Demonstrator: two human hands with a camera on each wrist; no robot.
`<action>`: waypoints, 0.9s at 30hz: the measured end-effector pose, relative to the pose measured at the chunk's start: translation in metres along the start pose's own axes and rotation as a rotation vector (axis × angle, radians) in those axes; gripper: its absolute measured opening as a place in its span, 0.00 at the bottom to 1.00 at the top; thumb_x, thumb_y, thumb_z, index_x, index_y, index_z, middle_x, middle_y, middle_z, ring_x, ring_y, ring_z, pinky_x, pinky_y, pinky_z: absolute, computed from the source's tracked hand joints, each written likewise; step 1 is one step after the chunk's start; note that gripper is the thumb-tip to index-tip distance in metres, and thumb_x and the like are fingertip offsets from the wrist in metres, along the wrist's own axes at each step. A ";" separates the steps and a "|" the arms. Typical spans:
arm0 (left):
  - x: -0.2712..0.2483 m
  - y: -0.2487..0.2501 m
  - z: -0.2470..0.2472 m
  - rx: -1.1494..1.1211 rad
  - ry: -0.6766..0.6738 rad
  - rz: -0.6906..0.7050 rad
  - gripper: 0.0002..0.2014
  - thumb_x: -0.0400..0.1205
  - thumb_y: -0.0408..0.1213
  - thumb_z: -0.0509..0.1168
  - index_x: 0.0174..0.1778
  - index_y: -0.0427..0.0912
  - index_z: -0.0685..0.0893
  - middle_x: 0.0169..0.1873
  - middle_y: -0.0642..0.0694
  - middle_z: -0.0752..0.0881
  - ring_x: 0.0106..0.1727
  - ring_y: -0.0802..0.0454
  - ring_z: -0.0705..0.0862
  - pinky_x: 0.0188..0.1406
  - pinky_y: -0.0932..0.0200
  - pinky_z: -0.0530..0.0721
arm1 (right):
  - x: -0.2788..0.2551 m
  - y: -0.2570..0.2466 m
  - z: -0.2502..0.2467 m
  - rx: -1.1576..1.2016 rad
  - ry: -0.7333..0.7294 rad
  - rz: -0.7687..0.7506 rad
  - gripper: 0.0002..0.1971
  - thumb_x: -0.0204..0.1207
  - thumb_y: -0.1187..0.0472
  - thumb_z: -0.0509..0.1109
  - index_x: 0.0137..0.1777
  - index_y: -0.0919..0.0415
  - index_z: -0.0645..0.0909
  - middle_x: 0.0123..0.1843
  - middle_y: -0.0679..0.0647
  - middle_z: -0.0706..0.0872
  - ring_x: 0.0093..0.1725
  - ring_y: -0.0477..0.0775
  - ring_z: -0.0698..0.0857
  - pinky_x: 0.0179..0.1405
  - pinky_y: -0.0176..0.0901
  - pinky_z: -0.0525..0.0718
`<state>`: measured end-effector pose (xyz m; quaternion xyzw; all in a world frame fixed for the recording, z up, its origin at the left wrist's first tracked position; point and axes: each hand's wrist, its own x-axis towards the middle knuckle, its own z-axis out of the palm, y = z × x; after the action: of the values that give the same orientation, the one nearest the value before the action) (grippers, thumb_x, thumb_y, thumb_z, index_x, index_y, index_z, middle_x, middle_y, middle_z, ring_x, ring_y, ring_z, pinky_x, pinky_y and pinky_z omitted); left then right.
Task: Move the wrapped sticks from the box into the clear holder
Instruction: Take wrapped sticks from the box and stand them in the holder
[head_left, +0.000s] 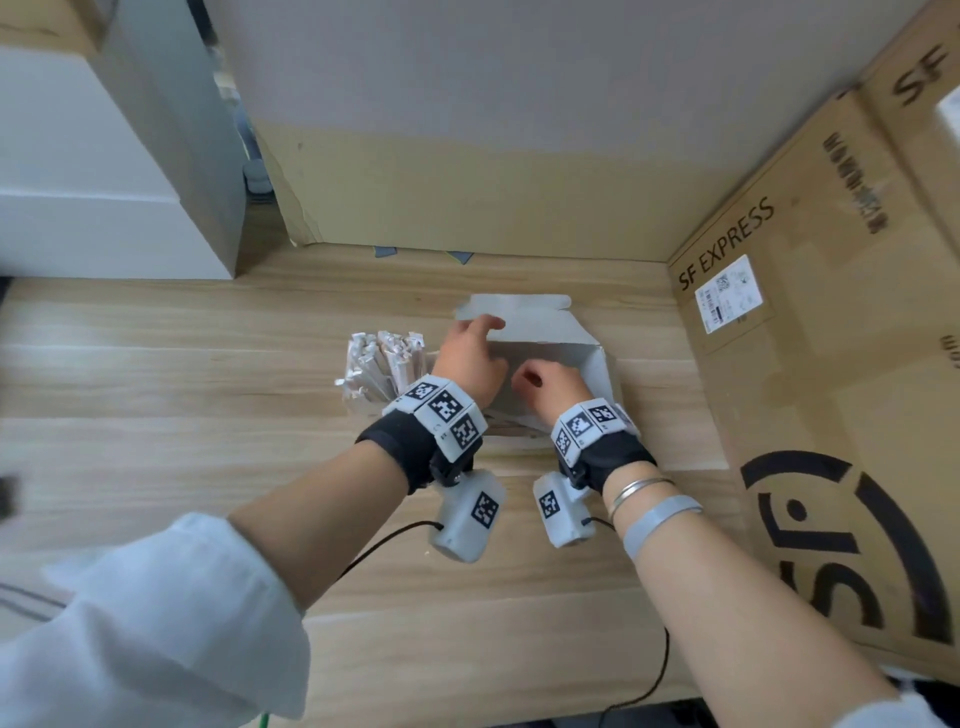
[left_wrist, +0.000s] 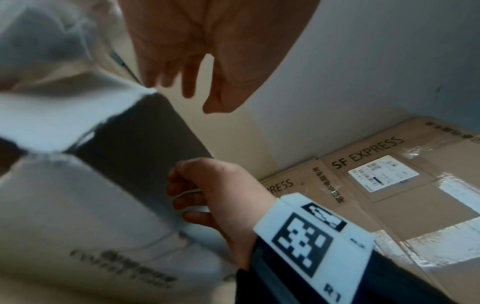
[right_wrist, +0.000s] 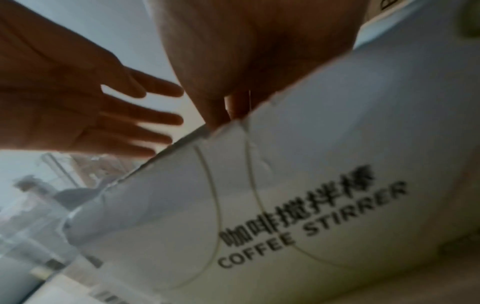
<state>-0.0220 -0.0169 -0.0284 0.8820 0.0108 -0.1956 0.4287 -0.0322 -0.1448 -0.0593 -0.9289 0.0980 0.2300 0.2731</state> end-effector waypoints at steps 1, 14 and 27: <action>0.001 -0.002 0.008 0.001 -0.029 -0.054 0.29 0.78 0.26 0.60 0.76 0.44 0.67 0.77 0.37 0.64 0.71 0.39 0.75 0.69 0.54 0.76 | -0.001 0.005 0.001 -0.012 -0.008 0.016 0.12 0.81 0.59 0.58 0.53 0.59 0.84 0.53 0.61 0.89 0.53 0.63 0.86 0.54 0.50 0.83; 0.007 -0.023 0.022 0.009 -0.010 -0.290 0.41 0.80 0.24 0.56 0.82 0.51 0.38 0.67 0.29 0.74 0.61 0.35 0.80 0.55 0.51 0.77 | 0.004 0.019 0.004 -0.106 -0.070 0.020 0.17 0.80 0.61 0.61 0.68 0.57 0.78 0.68 0.55 0.83 0.66 0.57 0.82 0.63 0.43 0.79; -0.011 -0.029 0.023 -0.104 0.018 -0.172 0.37 0.80 0.23 0.56 0.82 0.52 0.51 0.72 0.33 0.66 0.71 0.37 0.73 0.68 0.51 0.71 | 0.008 0.000 0.031 -0.524 -0.080 0.047 0.18 0.73 0.66 0.65 0.64 0.59 0.79 0.67 0.59 0.82 0.68 0.63 0.79 0.69 0.56 0.76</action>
<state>-0.0452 -0.0149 -0.0589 0.8561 0.1005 -0.2228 0.4554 -0.0365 -0.1278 -0.0862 -0.9555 0.0457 0.2905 0.0215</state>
